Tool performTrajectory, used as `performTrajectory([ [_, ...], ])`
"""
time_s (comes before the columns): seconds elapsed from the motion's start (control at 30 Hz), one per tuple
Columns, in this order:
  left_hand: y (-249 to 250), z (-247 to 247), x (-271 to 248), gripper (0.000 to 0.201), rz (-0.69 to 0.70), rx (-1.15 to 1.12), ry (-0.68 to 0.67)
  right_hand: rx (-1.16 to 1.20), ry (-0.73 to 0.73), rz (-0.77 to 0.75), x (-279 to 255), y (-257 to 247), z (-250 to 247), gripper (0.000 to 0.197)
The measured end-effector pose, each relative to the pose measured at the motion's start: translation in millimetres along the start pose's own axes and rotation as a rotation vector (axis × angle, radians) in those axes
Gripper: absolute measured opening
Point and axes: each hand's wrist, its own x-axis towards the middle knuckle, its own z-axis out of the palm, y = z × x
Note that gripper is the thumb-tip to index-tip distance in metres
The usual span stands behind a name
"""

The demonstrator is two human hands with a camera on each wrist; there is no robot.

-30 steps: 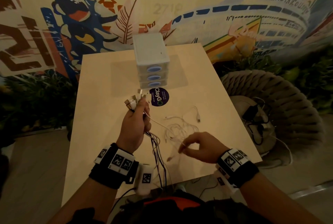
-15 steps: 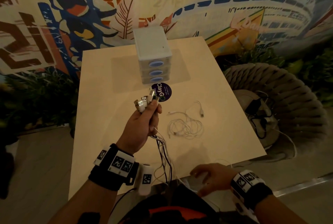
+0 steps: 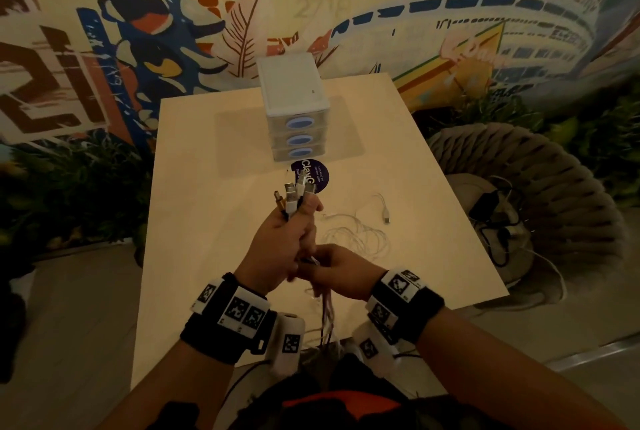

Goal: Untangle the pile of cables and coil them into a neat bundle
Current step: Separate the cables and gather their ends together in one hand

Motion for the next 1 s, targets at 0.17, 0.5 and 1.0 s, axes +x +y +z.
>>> performTrajectory([
  [0.17, -6, -8, -7, 0.007, 0.059, 0.115, -0.017, -0.061, -0.027, 0.087, -3, 19, -1, 0.03],
  [0.5, 6, -15, -3, 0.031, 0.086, -0.188, 0.033, -0.404, -0.049, 0.427, -26, 143, -8, 0.058],
  [1.0, 26, -18, -5, 0.034, 0.108, -0.293, 0.113, -0.486, -0.177, 0.569, -61, 191, -52, 0.05],
])
